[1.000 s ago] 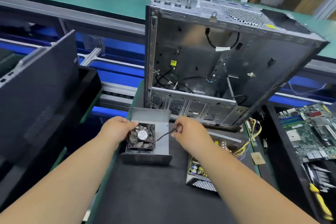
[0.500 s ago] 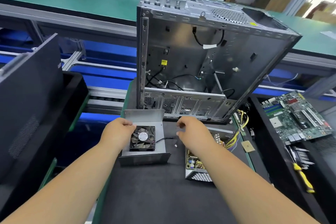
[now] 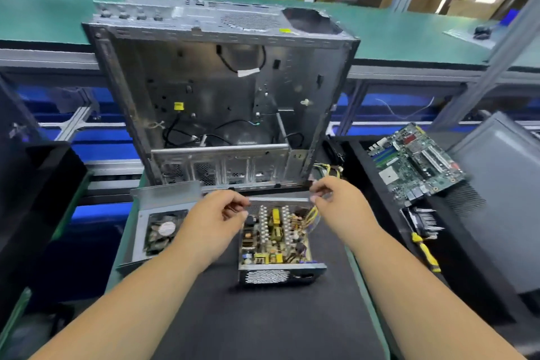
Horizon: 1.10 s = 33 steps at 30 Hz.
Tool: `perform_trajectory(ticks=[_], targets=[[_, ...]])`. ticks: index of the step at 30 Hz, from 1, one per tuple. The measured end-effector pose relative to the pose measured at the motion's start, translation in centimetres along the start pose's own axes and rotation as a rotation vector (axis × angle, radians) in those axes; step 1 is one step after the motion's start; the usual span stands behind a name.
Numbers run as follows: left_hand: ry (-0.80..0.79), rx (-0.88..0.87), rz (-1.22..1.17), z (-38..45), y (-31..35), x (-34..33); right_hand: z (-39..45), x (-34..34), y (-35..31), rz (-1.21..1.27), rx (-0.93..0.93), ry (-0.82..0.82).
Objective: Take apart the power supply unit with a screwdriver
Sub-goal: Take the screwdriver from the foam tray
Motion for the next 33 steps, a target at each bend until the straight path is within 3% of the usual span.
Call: perform_trajectory(ticks=[13, 17, 23, 27, 30, 33], targets=[[-0.028, -0.070, 0.062, -0.9, 7.6, -11.5, 1.0, 10.3, 20.2, -0.038, -0.306, 0.072], [-0.025, -0.022, 0.020, -0.9, 8.5, -13.9, 1.8, 10.9, 23.1, -0.122, -0.316, 0.023], [0.027, -0.012, 0.009, -0.8, 9.0, -15.4, 0.9, 9.1, 27.6, -0.412, -0.423, -0.242], [0.098, 0.002, -0.022, -1.0, 9.1, -14.6, 0.2, 7.7, 29.3, -0.434, -0.523, -0.352], [0.137, 0.016, -0.025, -1.3, 9.0, -13.5, 0.6, 7.8, 29.3, -0.463, -0.503, -0.340], [0.184, 0.028, -0.012, -1.7, 8.5, -11.9, 1.8, 8.6, 27.7, -0.432, -0.393, -0.222]])
Point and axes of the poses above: each hand's wrist, its own z-axis towards the middle knuckle, its own x-axis out of the back of the hand, y = z × x, the point moved 10 cm from there along z, towards the middle knuckle, and after that the axes turned 5 degrees about y, right-handed, at the moved point
